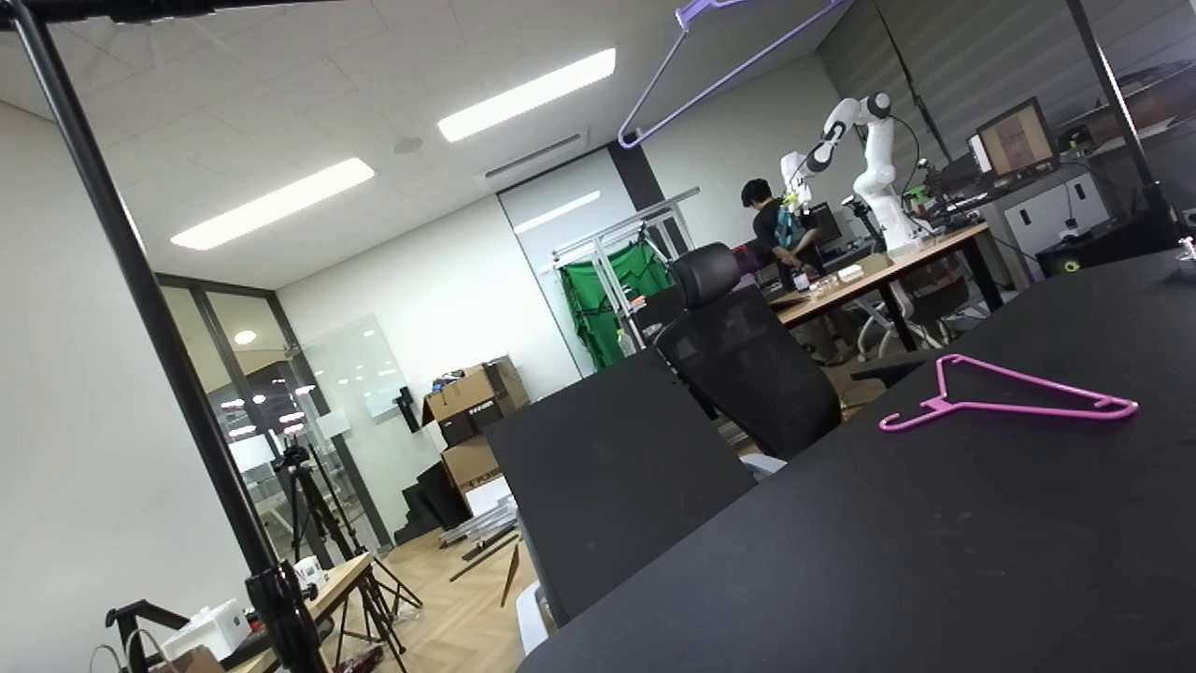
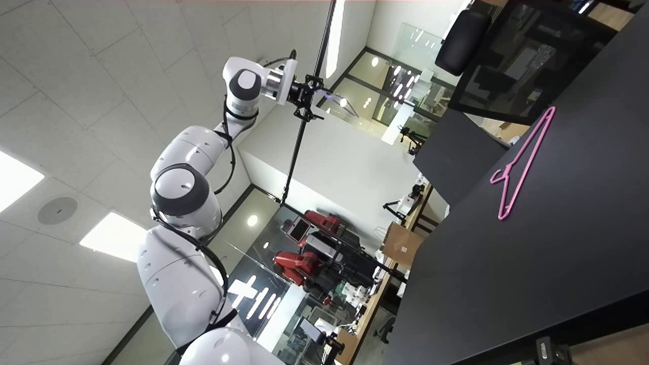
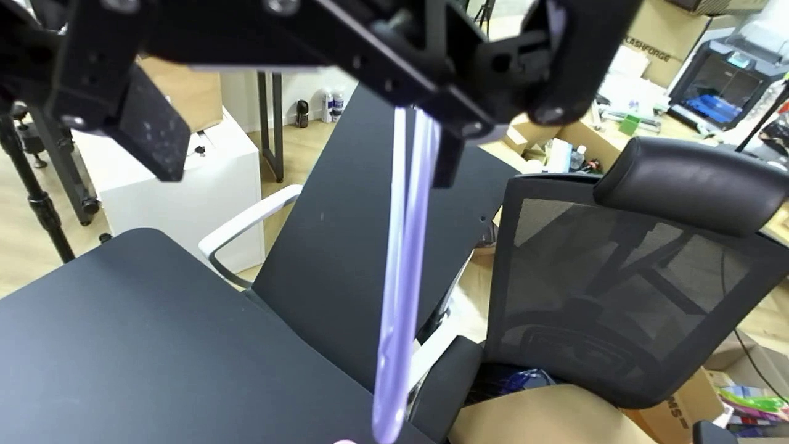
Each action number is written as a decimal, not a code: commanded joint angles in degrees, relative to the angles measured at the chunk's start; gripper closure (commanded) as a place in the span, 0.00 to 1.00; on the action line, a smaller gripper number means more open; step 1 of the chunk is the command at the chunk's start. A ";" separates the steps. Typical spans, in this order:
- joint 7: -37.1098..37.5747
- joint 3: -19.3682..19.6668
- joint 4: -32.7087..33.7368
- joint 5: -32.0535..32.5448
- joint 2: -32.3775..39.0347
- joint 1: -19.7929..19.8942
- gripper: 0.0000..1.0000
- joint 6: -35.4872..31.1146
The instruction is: Unhook the hanger from the rail
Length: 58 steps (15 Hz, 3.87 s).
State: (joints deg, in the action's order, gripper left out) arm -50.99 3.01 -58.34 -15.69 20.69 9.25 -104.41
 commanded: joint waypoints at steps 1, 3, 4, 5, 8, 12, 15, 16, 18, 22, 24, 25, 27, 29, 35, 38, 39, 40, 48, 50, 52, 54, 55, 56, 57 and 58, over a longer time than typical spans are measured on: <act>-1.38 -1.27 3.63 -2.44 3.59 -0.01 0.00 -5.08; -1.87 -2.31 4.47 -5.12 5.40 0.21 0.00 -9.89; -2.22 -2.72 5.06 -6.08 6.31 0.24 0.00 -11.96; -2.89 -3.10 5.48 -6.87 7.11 0.25 0.00 -14.39; -4.90 -3.73 7.21 -7.27 9.31 -0.06 0.00 -21.50; -6.71 -5.39 8.68 -9.12 10.92 0.18 0.00 -28.48; -5.97 -6.35 9.00 -10.61 11.11 0.60 0.34 -27.39; -5.85 -6.56 9.11 -11.18 11.20 0.67 0.41 -27.60; -6.10 -6.91 9.14 -12.17 11.19 0.82 0.55 -27.95; -5.50 -6.58 8.67 -12.31 10.77 0.48 0.82 -29.03; -3.98 -5.73 8.68 -11.07 10.43 0.16 0.95 -27.79; -3.34 -5.46 8.79 -10.63 10.32 0.13 0.99 -27.01; -2.29 -4.97 9.31 -10.08 10.20 0.22 1.00 -24.96; -1.42 -4.36 10.15 -9.78 10.21 0.18 0.98 -23.33; -0.43 -3.72 12.79 -10.41 10.28 0.32 0.98 -18.72; -0.11 -3.77 13.48 -10.98 10.18 0.46 0.98 -18.07; -0.06 -3.89 13.55 -11.30 10.13 0.57 0.98 -18.22; -0.03 -4.01 13.63 -11.62 10.13 0.64 0.98 -18.53; 0.26 -4.29 14.84 -13.65 10.02 1.04 0.98 -19.23; 0.09 -4.05 14.99 -13.25 9.68 1.14 0.98 -17.98; -0.06 -3.89 15.11 -12.96 9.21 1.49 0.98 -16.28; -0.27 -3.89 15.36 -13.03 8.67 2.11 0.98 -14.16; -0.37 -3.92 15.45 -13.14 8.40 2.45 0.98 -13.27; -0.42 -3.92 15.55 -13.20 8.10 2.80 0.98 -12.45; -0.51 -3.94 15.71 -13.28 7.81 3.16 0.98 -11.73; -0.58 -3.95 15.78 -13.30 7.51 3.48 0.98 -11.09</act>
State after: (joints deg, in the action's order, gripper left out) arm -52.26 -0.99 -44.22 -28.65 28.98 11.68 -118.60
